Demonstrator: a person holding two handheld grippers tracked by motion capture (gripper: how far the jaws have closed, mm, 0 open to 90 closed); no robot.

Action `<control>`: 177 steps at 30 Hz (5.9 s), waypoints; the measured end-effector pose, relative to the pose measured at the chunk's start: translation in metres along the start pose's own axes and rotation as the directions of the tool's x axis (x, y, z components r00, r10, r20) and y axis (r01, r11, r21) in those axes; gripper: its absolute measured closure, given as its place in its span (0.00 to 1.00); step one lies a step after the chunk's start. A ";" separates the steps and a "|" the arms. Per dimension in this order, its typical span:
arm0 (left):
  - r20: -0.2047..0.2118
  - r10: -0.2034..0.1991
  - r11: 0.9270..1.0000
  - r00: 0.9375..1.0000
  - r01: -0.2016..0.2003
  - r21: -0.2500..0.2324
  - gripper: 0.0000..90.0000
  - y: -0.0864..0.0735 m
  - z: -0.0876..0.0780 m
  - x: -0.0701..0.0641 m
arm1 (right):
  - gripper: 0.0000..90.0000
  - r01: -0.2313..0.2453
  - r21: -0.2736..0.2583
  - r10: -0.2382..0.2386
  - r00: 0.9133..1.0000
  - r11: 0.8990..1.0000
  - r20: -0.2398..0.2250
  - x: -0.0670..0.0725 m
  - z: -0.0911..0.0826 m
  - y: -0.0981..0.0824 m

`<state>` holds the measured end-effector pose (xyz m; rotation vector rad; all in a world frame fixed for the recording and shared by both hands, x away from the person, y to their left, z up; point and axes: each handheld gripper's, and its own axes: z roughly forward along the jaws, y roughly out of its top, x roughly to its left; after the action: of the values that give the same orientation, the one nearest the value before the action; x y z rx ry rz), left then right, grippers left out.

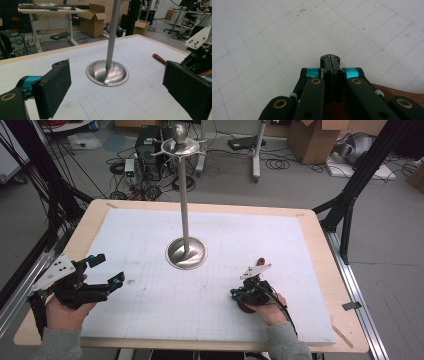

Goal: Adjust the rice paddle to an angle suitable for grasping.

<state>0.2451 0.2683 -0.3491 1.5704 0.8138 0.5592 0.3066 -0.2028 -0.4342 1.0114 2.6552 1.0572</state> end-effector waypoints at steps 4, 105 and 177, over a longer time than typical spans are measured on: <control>0.007 0.004 1.000 1.000 -0.004 0.002 0.10 0.001 0.003 0.000 | 1.00 0.000 -0.003 0.000 1.000 1.000 0.000 -0.001 -0.004 -0.005; -0.033 -0.002 1.000 0.999 0.002 0.015 0.10 -0.006 -0.012 0.002 | 1.00 0.081 -0.002 -0.081 0.992 0.997 0.092 -0.015 -0.024 -0.023; -0.033 -0.017 1.000 0.999 0.017 0.007 0.10 -0.009 -0.020 0.006 | 0.17 0.169 -0.042 -0.171 0.985 0.985 -0.027 -0.050 -0.024 0.028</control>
<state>0.2323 0.2861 -0.3548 1.5626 0.8541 0.5720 0.3526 -0.2320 -0.4048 0.7509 2.6757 1.0919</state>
